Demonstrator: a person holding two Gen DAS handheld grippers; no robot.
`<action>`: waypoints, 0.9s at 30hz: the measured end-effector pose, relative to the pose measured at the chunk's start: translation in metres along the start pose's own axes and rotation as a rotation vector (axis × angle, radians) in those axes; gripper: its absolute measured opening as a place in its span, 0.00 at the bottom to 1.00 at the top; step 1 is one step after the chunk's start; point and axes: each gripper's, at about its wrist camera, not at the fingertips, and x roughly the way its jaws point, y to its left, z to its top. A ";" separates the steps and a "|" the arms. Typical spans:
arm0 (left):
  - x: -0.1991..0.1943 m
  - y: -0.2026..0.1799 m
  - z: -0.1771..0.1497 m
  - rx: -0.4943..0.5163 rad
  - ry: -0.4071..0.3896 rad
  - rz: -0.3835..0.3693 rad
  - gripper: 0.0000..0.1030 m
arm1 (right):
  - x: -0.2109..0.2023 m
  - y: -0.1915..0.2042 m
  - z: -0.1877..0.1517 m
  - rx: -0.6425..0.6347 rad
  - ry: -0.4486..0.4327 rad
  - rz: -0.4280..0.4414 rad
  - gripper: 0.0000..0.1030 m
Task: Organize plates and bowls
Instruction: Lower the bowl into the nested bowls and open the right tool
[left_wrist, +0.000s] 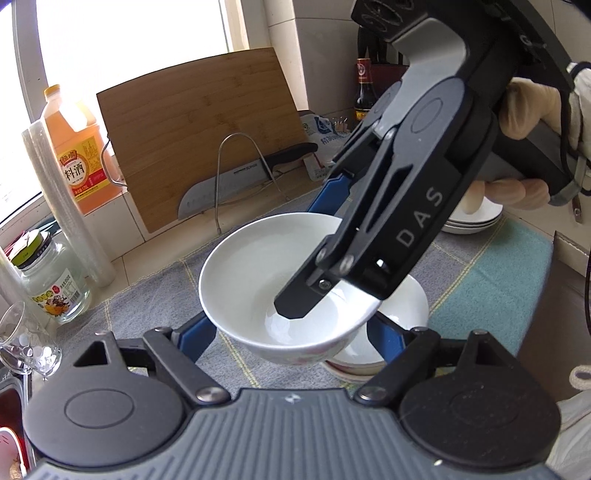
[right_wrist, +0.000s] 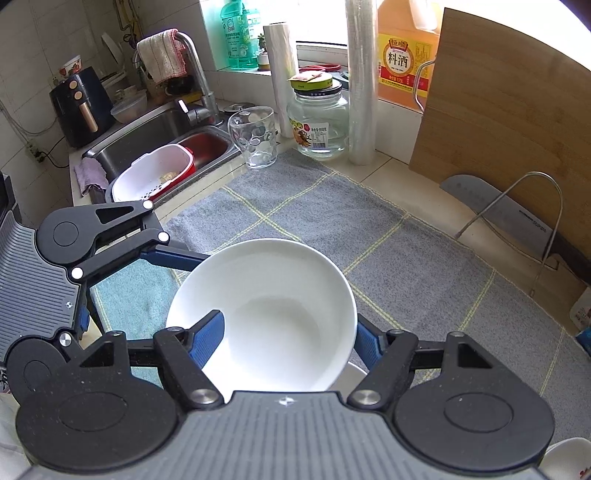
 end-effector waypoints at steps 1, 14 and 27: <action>0.002 -0.003 0.002 0.004 -0.002 -0.007 0.85 | -0.002 -0.002 -0.003 0.008 0.000 -0.004 0.77; 0.032 -0.026 0.006 0.007 0.014 -0.089 0.85 | -0.013 -0.023 -0.035 0.072 0.034 -0.047 0.77; 0.045 -0.032 -0.006 -0.015 0.046 -0.118 0.85 | -0.007 -0.025 -0.050 0.099 0.044 -0.033 0.77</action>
